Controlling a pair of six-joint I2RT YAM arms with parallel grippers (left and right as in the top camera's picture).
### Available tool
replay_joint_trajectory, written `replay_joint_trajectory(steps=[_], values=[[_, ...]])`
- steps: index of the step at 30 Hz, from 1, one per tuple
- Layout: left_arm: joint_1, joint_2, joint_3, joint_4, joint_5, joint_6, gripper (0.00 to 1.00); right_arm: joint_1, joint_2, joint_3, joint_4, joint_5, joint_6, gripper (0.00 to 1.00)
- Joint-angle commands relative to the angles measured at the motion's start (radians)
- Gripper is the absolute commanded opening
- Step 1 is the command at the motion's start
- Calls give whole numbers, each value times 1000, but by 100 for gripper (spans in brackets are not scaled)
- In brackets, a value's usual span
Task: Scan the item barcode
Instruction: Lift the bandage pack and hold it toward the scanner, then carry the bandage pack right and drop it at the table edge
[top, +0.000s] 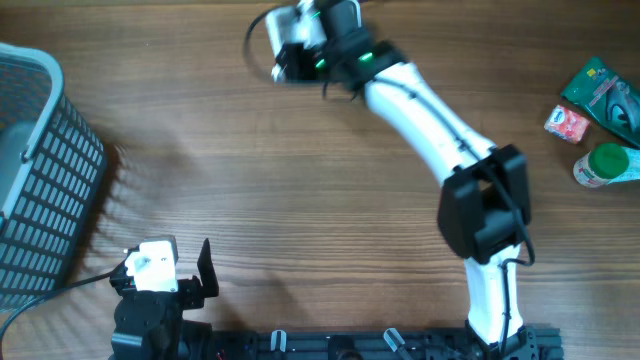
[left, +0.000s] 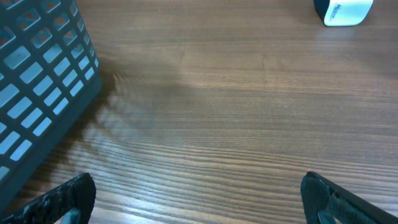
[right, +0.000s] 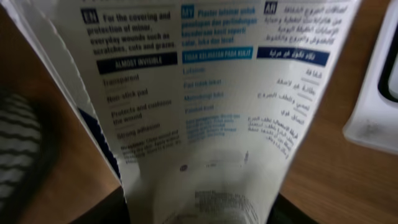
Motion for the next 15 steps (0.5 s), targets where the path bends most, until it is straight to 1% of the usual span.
replay_joint_trajectory(steps=[1, 4, 5, 6, 10, 15], values=[[-5, -5, -1, 2, 8, -5, 100, -109, 57, 2, 130, -421, 172, 54], [-5, -5, -1, 2, 8, -5, 100, -169, 169, 2, 351, -661, 306, 56], [-5, -5, -1, 2, 8, -5, 100, -182, 209, 2, 424, -710, 375, 56], [-5, -5, -1, 2, 8, -5, 100, -191, 239, 2, 460, -732, 412, 56], [-5, -5, -1, 2, 8, -5, 100, -214, 306, 2, 472, -743, 419, 56], [-5, -5, -1, 2, 8, -5, 100, -254, 311, 2, 472, -750, 378, 55]])
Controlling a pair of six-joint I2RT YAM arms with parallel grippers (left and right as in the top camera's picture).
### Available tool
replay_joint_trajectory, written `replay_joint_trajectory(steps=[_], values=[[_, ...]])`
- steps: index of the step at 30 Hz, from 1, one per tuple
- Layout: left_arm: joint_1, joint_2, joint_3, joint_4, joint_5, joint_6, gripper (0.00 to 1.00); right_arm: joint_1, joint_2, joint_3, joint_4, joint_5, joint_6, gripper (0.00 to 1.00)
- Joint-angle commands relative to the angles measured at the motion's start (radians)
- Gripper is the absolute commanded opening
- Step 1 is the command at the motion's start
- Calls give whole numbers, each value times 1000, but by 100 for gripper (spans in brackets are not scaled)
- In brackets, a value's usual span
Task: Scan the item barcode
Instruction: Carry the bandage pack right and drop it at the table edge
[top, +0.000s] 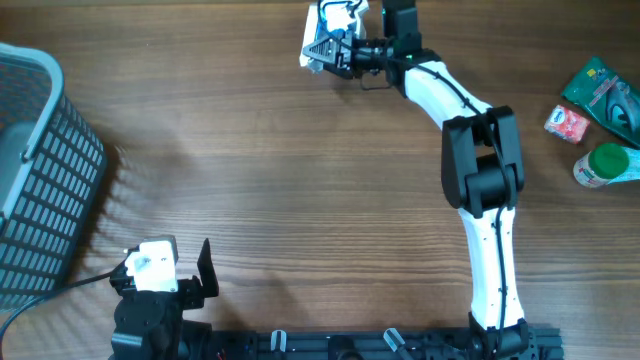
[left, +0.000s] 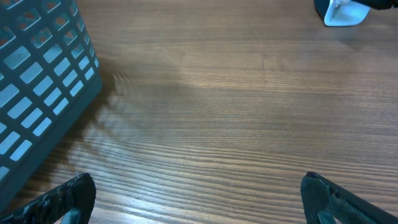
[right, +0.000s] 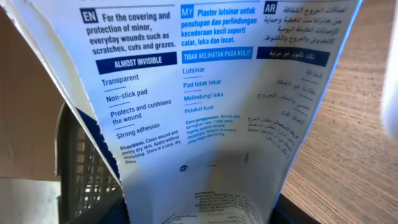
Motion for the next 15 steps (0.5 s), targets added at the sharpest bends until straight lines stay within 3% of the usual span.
replay_joint_trajectory(steps=[1, 9, 15], values=[[-5, -5, -1, 2, 8, -5, 100, -38, 0, 8, -8, -41, -28, 55], [-5, -5, -1, 2, 8, -6, 100, -93, -24, 8, -52, -126, -105, 45], [-5, -5, -1, 2, 8, -5, 100, -296, -102, 8, -262, -90, -166, 43]])
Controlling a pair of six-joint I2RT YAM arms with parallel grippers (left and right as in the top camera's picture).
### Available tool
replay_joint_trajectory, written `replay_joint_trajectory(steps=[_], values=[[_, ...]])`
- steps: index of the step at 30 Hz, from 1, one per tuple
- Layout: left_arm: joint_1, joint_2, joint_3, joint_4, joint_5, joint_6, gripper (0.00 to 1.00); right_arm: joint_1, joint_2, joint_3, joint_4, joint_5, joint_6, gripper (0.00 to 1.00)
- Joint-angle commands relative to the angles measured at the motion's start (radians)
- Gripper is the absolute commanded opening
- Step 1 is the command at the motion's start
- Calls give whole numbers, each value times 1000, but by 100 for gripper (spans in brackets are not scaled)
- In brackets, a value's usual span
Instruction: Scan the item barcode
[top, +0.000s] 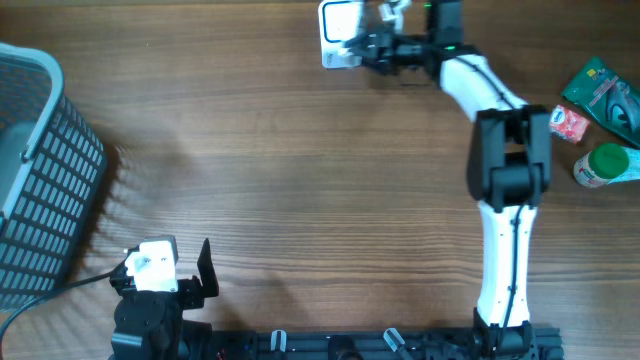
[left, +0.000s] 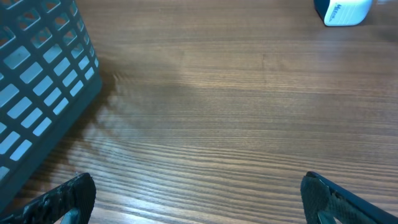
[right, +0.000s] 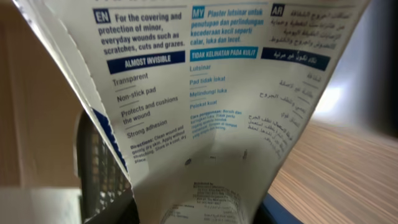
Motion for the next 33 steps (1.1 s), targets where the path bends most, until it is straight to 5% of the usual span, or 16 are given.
replay_joint_trajectory(steps=[1, 6, 8, 10, 11, 16, 21, 27, 33], values=[[-5, -5, -1, 1, 8, -6, 100, -174, -92, 9, -176, 72, -117, 43], [-5, -5, -1, 1, 8, -5, 100, -399, -93, 9, -651, 641, -292, 43], [-5, -5, -1, 1, 8, -5, 100, -461, -93, 9, -720, 729, -354, 48], [-5, -5, -1, 1, 8, -5, 100, -507, -93, 9, -760, 720, -401, 92], [-5, -5, -1, 1, 8, -5, 100, -529, -95, 13, -783, 702, -402, 100], [-5, -5, -1, 1, 8, -5, 100, -573, -238, 112, -856, 603, -432, 100], [-5, -5, -1, 1, 8, -6, 100, -531, -654, 129, -980, 631, -558, 100], [-5, -5, -1, 1, 8, -5, 100, -517, -1092, 129, -1380, 673, -552, 100], [-5, -5, -1, 1, 8, -5, 100, -517, -1373, 129, -1419, 673, -553, 100]])
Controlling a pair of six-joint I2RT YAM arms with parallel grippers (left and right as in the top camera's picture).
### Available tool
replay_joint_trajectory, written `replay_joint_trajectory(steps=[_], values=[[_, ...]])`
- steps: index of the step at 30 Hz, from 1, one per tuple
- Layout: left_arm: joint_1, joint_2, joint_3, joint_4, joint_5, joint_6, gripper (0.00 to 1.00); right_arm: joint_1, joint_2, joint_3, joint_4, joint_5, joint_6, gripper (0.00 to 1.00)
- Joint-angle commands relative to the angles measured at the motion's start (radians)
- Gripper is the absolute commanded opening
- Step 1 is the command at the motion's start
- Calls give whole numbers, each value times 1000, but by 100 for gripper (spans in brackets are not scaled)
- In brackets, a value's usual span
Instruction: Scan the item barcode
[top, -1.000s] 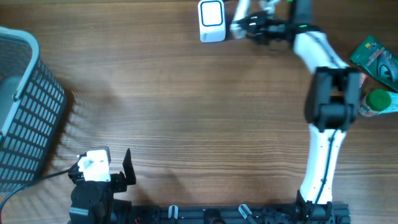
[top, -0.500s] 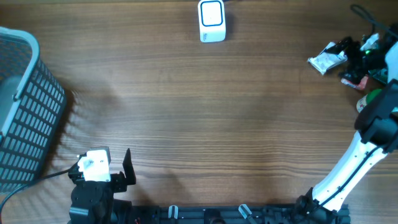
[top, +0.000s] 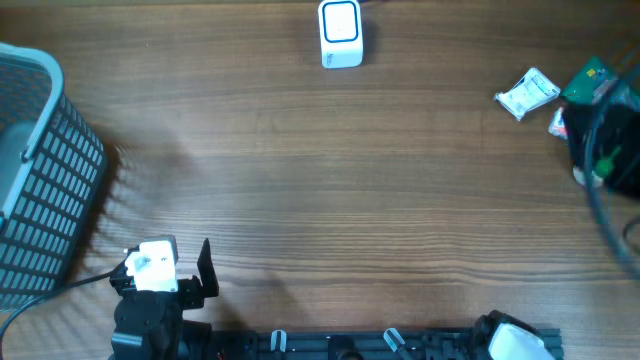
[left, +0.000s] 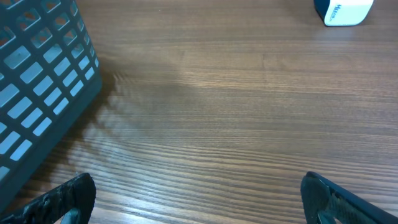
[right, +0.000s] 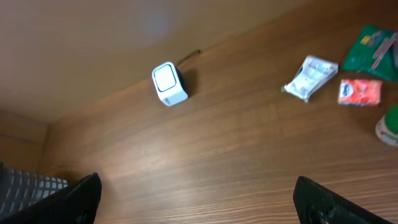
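The white plaster packet (top: 527, 93) lies flat on the table at the far right, also seen in the right wrist view as the packet (right: 311, 76). The white barcode scanner (top: 340, 33) stands at the table's back edge; the right wrist camera shows this scanner (right: 169, 85) from high up. My right gripper (right: 202, 205) is open and empty, raised well above the table; overhead the right arm (top: 605, 150) is a dark blur at the right edge. My left gripper (left: 199, 202) is open and empty, low at the front left.
A grey mesh basket (top: 40, 170) fills the left side. At the far right lie a green pouch (top: 600, 90), a small red packet (right: 360, 91) and a green-capped bottle (right: 388, 124), close to the plaster packet.
My right gripper held the plaster packet next to the scanner; now it is open and far to the right, and the packet lies on the table by the other items. The left arm is unmoved.
My right gripper held the plaster packet at the back of the table left of the scanner, its printed back filling the wrist view. It was then closer to the scanner, then right beside it. Now the packet lies at the far right and the gripper is open.
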Motion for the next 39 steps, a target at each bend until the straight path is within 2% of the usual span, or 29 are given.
replay_joint_trajectory(steps=[1, 5, 7, 9, 11, 13, 17, 18, 24, 27, 32, 39], values=[[-5, -6, -1, 2, 8, -5, 100, -2, -122, -10, -2, 17, -18, 100], [-5, -6, -1, 2, 8, -5, 100, 3, -254, -13, -12, 74, -18, 100], [-5, -6, -1, 2, 8, -5, 100, 50, -319, -42, 6, 87, -21, 100], [-5, -6, -1, 2, 8, -5, 100, 151, -432, -146, 132, 120, -21, 100], [-5, -6, -1, 2, 8, -6, 100, 227, -555, -300, 306, 129, -21, 100], [-5, -6, -1, 2, 8, -5, 100, 293, -727, -551, 516, 129, -21, 100], [-5, -6, -1, 2, 8, -5, 100, 330, -979, -1007, 869, 128, -14, 100], [-5, -6, -1, 2, 8, -5, 100, 330, -1041, -1159, 1007, 129, 4, 100], [-5, -6, -1, 2, 8, -5, 100, 370, -1181, -1667, 1521, 151, 57, 100], [-5, -6, -1, 2, 8, -5, 100, 421, -1204, -1787, 1592, 249, 58, 100], [-5, -6, -1, 2, 8, -6, 100, 434, -1204, -1947, 1672, 298, 60, 100], [-5, -6, -1, 2, 8, -5, 100, 434, -1204, -2066, 1661, 305, 58, 100]])
